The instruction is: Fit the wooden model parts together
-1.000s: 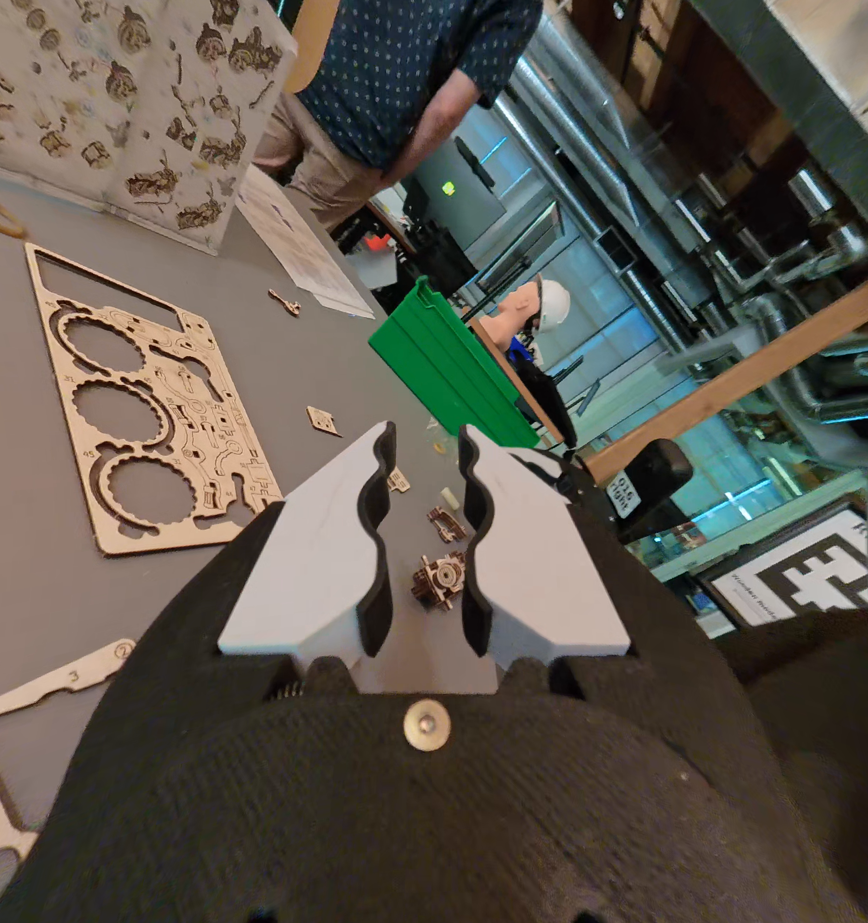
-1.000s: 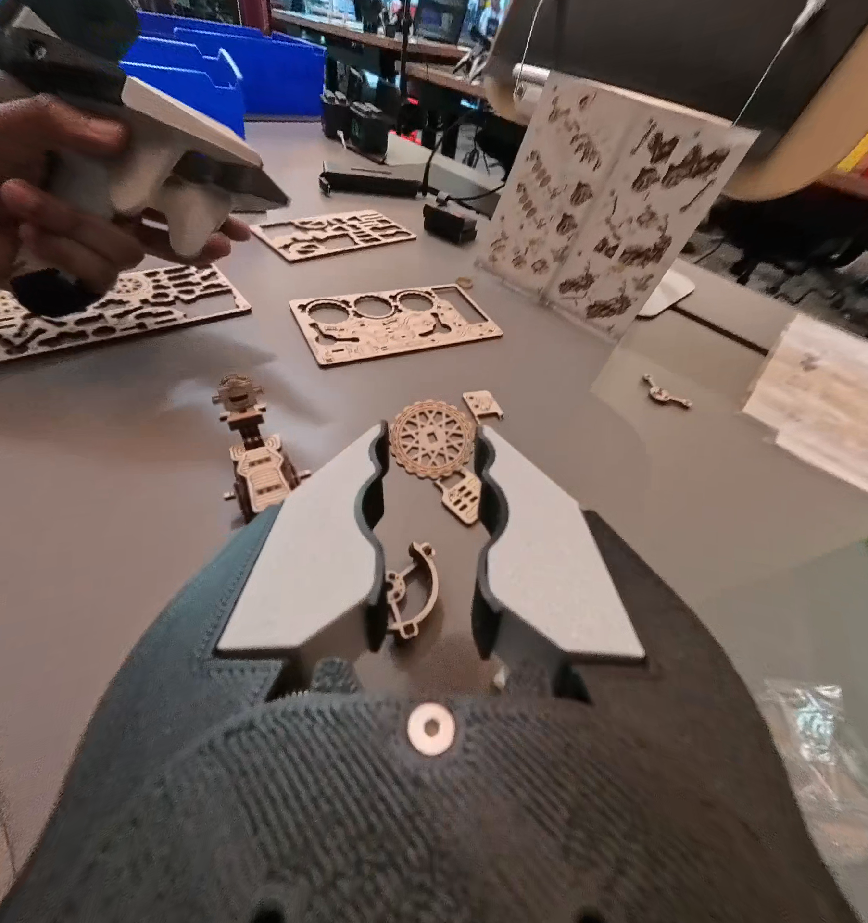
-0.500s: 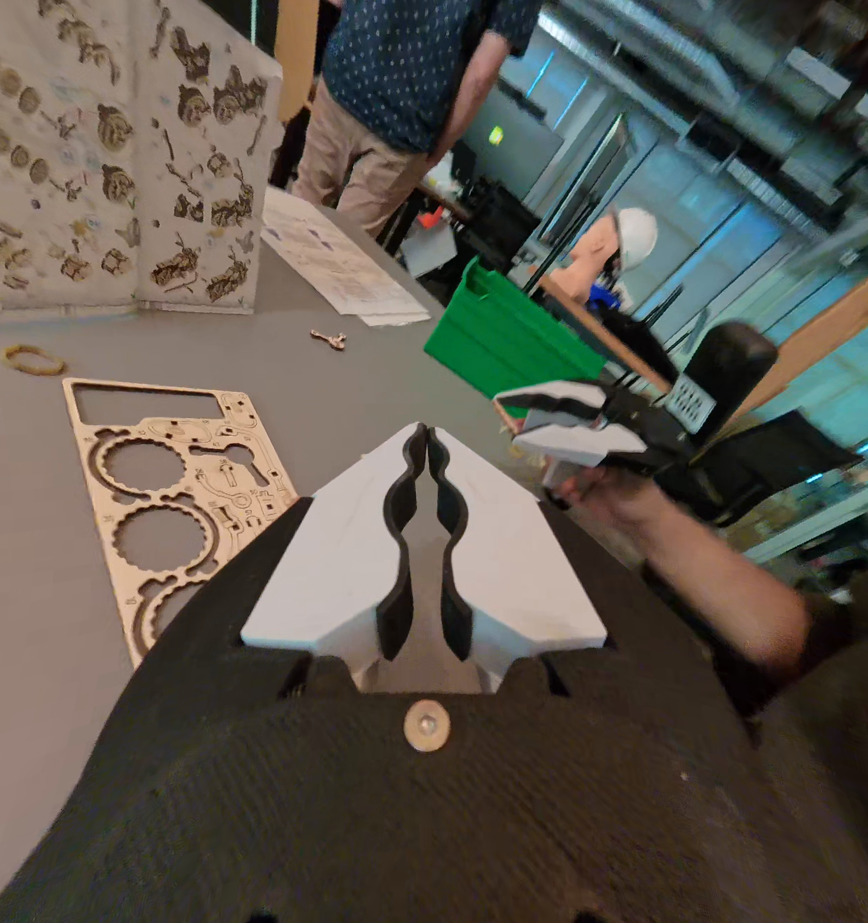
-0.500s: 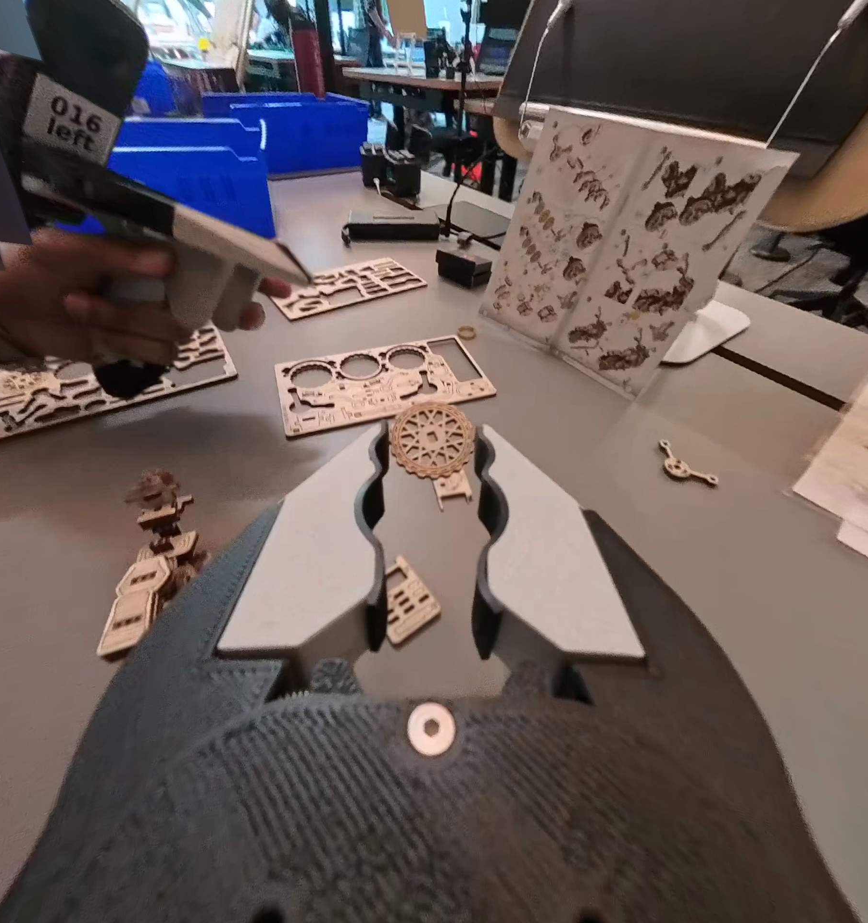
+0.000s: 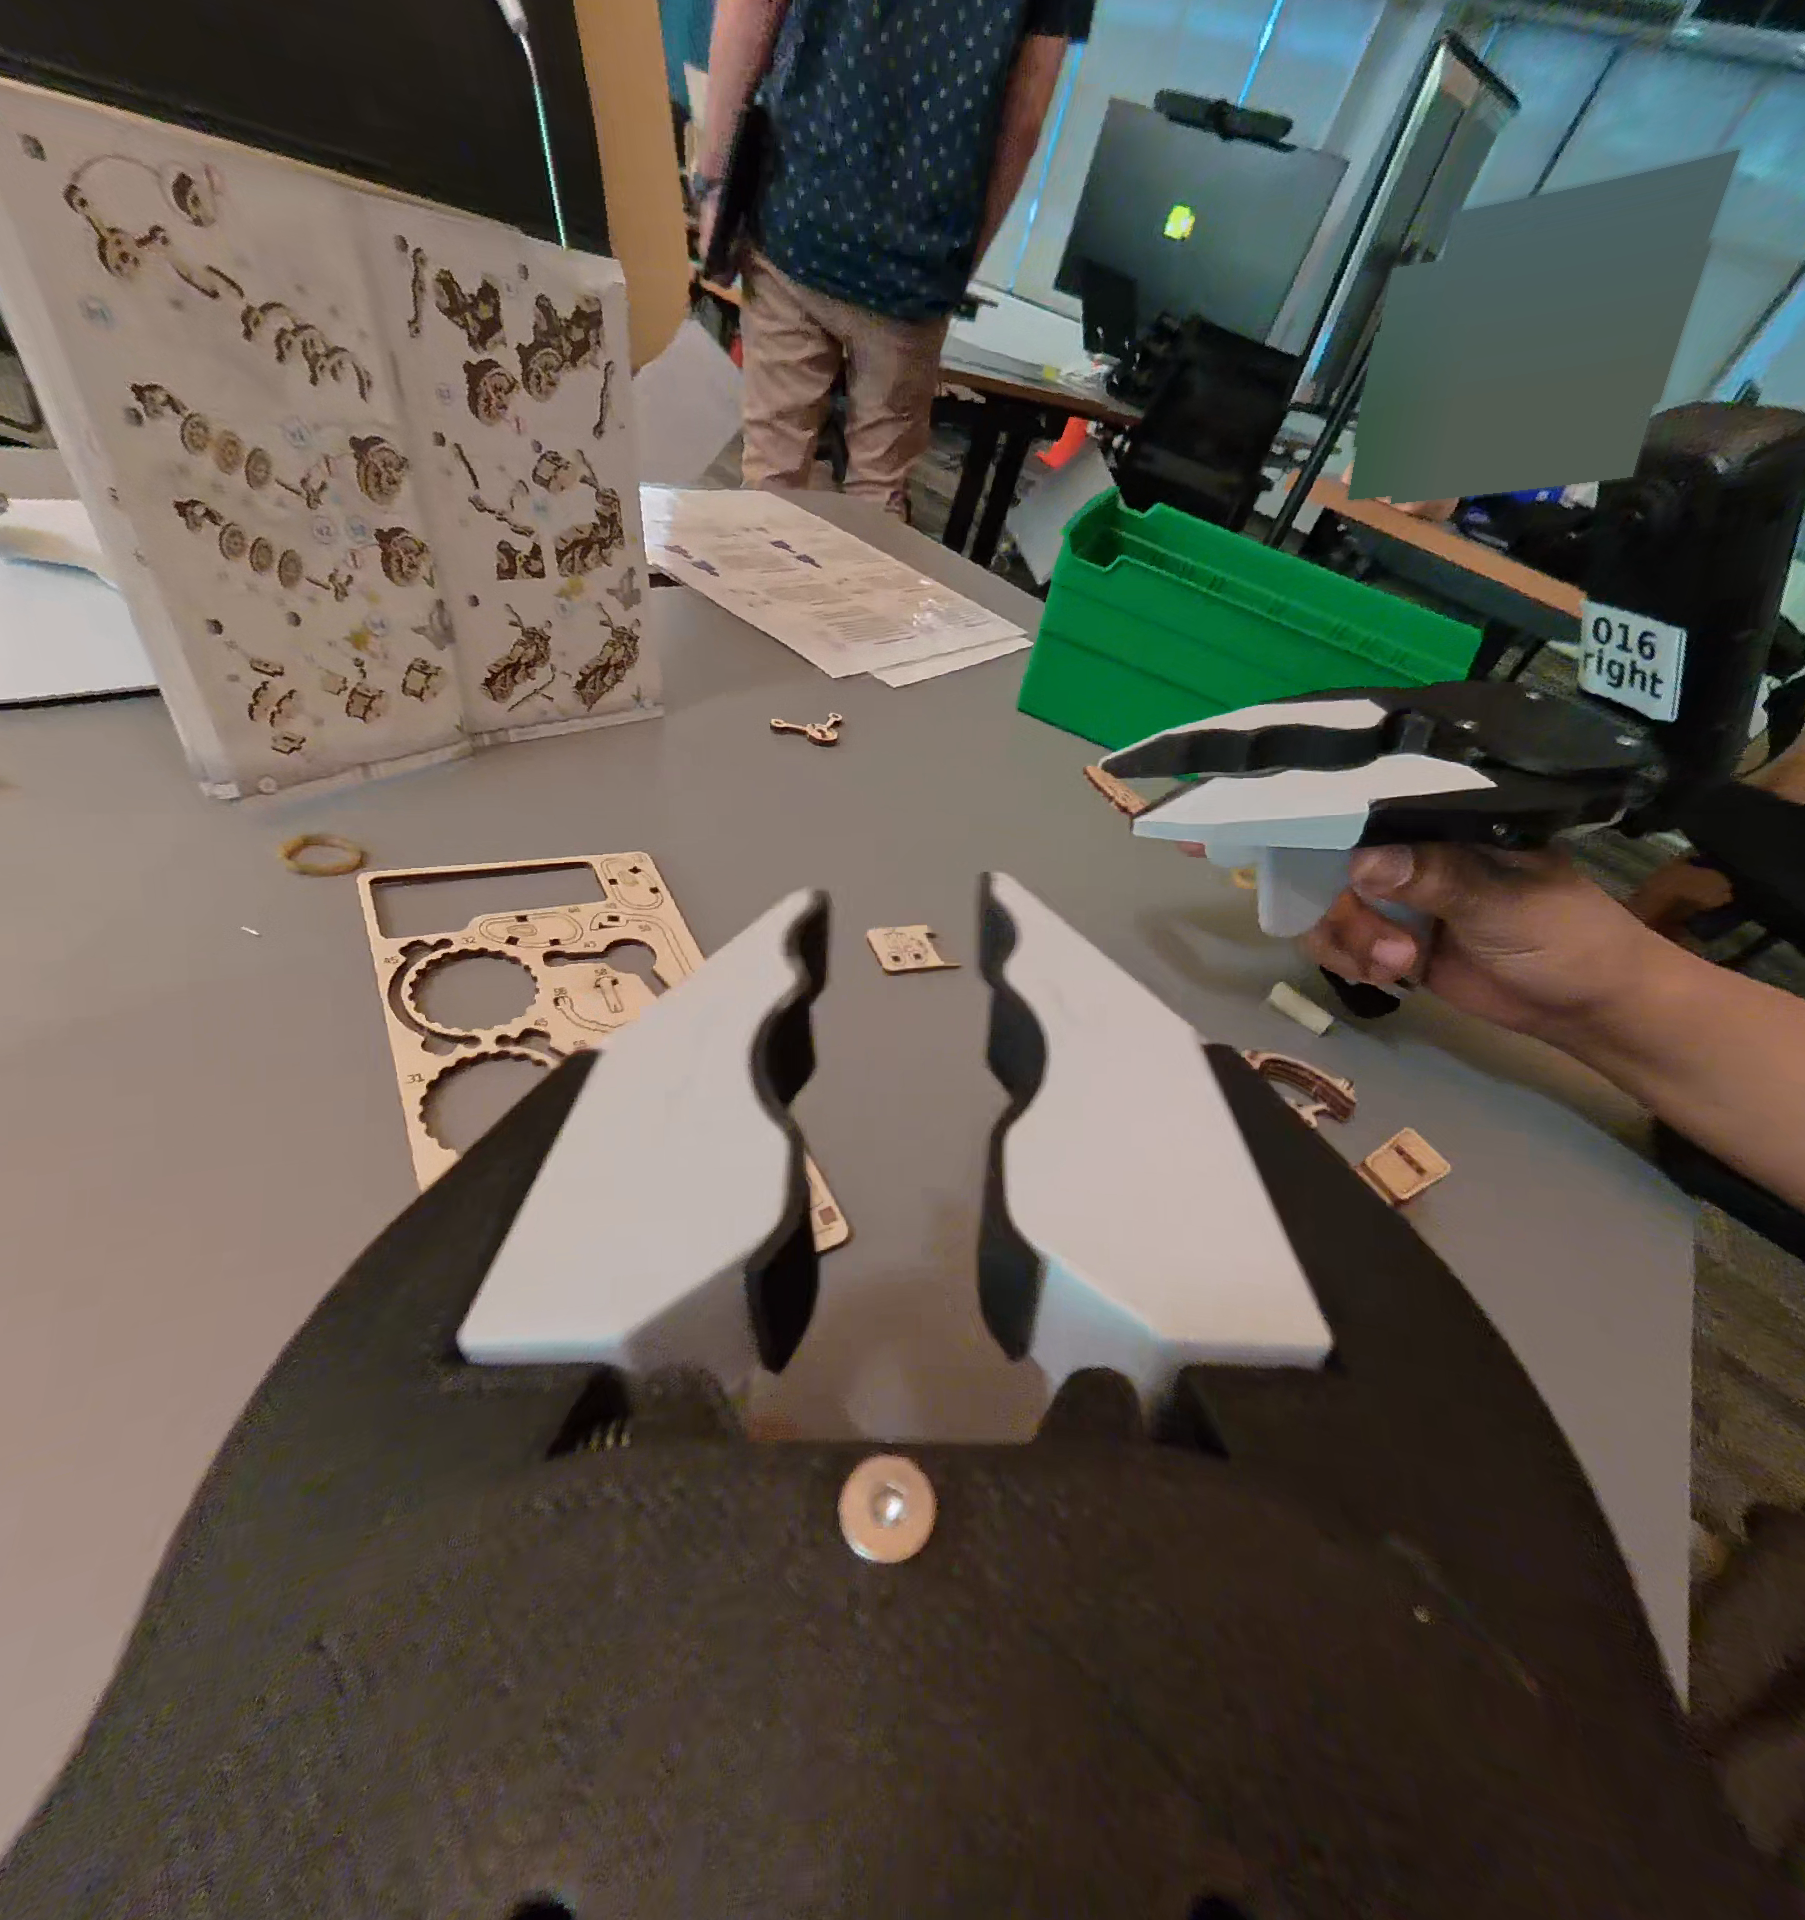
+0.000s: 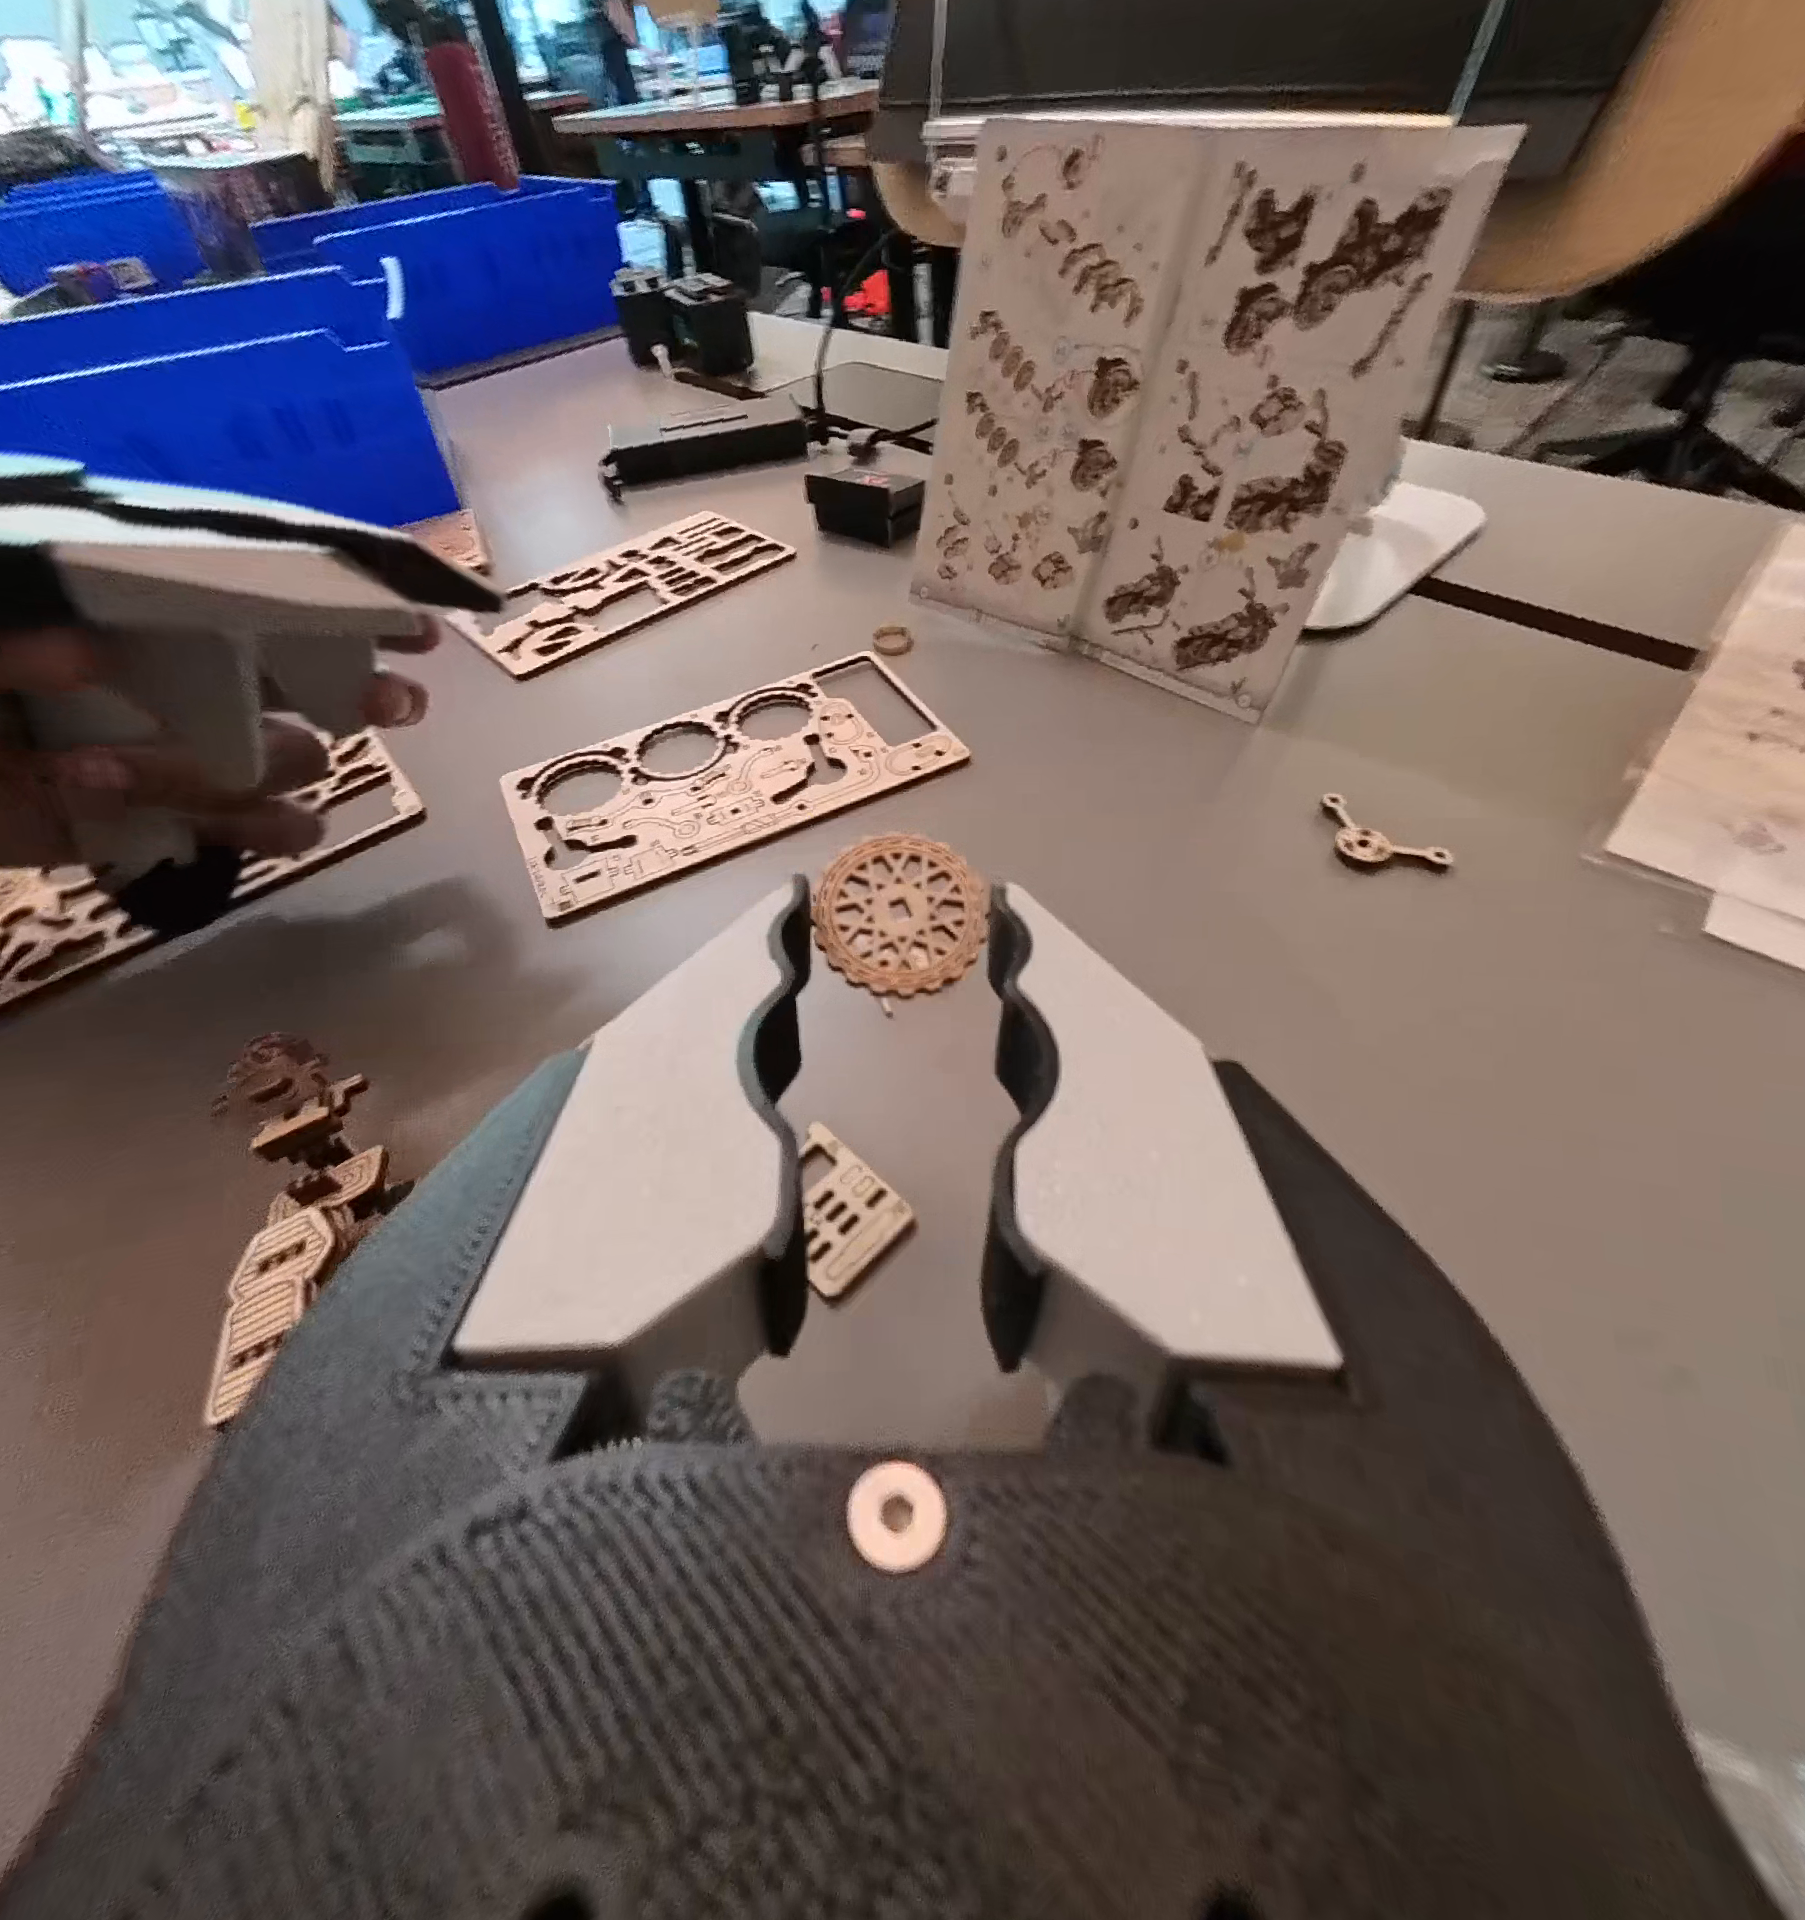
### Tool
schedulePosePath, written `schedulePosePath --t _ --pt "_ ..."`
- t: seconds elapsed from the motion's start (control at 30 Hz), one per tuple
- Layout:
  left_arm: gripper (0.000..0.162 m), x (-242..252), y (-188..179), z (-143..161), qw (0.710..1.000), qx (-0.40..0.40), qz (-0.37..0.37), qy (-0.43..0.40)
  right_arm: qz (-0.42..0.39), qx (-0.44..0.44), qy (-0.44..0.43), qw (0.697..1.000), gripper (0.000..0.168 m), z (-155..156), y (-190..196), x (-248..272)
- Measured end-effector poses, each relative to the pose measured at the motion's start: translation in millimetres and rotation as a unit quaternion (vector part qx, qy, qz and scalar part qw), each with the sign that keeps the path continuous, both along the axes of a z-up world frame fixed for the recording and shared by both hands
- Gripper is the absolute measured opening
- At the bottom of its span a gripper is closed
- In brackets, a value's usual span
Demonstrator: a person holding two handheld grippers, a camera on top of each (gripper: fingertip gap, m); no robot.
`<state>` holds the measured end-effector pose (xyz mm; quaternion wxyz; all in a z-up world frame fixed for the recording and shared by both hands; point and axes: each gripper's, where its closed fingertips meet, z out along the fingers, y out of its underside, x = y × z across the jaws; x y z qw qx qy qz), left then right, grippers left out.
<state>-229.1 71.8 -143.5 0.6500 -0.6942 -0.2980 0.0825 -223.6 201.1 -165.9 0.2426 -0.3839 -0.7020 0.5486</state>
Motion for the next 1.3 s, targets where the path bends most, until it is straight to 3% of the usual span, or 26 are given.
schedulePosePath --t 0.17,0.3,0.4,0.6,0.83,1.3 --pt "0.052 4.8 10.8 -3.2 1.0 -0.009 -0.003 -0.008 -0.06 0.02 -0.001 0.998 0.033 -2.5 22.0 5.0" --pt "0.047 -6.6 13.4 2.6 0.999 -0.01 0.024 0.027 -0.093 0.064 0.007 0.994 0.033 -8.9 37.3 15.1" --pt "0.0 -25.4 -1.4 0.5 0.997 -0.022 0.069 0.032 -0.111 0.064 0.023 0.992 0.033 -2.0 46.8 21.1" --pt "0.0 -48.7 -22.1 -3.7 0.991 0.057 0.097 -0.079 -0.121 0.009 0.023 0.992 0.033 7.9 65.4 22.3" --pt "0.0 -39.9 -19.7 4.6 0.996 0.044 0.079 -0.019 -0.098 -0.02 0.012 0.995 0.033 5.6 61.1 17.8" --pt "0.0 -11.9 11.4 -14.3 1.0 -0.003 -0.003 -0.027 0.004 0.009 0.006 1.0 0.033 -3.5 16.9 32.7"
